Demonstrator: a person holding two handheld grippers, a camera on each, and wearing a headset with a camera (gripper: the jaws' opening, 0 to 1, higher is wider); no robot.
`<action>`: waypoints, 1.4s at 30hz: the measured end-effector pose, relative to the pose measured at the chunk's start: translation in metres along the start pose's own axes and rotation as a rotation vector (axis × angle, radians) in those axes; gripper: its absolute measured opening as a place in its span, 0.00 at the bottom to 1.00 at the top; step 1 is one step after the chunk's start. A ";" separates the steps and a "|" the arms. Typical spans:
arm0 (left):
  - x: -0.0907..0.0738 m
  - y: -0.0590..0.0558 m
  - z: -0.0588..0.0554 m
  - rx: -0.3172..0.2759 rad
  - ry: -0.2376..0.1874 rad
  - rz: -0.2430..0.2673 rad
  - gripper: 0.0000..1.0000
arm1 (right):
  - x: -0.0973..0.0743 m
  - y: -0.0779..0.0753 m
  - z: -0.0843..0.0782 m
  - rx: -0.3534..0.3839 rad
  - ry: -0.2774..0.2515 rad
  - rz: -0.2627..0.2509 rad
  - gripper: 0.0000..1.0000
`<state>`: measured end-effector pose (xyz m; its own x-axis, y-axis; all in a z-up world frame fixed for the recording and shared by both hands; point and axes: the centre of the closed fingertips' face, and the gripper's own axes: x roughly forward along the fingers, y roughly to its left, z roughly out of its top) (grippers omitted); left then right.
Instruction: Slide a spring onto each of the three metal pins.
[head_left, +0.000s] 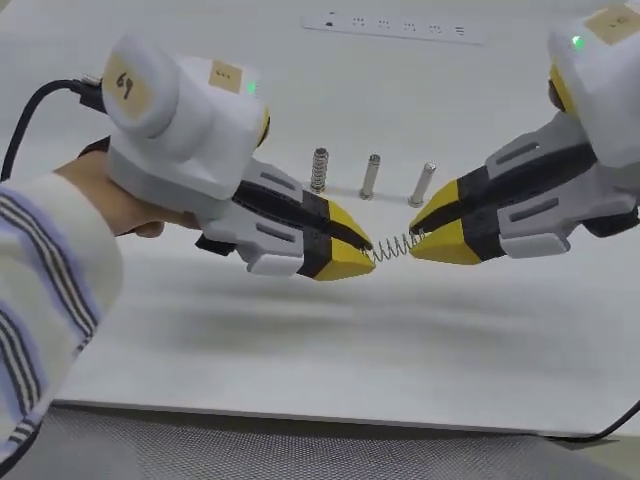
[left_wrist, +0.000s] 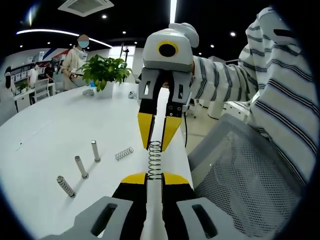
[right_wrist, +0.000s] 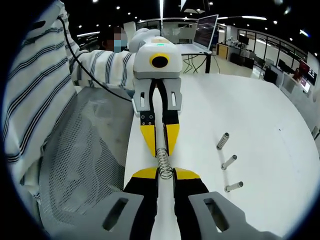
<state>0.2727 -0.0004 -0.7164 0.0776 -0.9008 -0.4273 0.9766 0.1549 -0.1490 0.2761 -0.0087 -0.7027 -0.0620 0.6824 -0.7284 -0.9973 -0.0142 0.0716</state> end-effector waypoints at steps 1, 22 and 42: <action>0.001 0.000 -0.001 0.001 -0.001 0.000 0.03 | 0.000 0.000 0.000 -0.003 0.008 0.001 0.08; 0.013 -0.009 -0.009 -0.005 -0.015 -0.015 0.03 | 0.004 0.009 -0.001 -0.091 0.187 0.059 0.07; 0.021 -0.013 -0.007 -0.033 -0.091 -0.005 0.03 | 0.002 0.011 0.001 -0.155 0.278 0.089 0.08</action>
<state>0.2608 -0.0190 -0.7296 0.0920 -0.9347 -0.3434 0.9701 0.1619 -0.1807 0.2646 -0.0065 -0.7030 -0.1363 0.4485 -0.8833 -0.9802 -0.1904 0.0545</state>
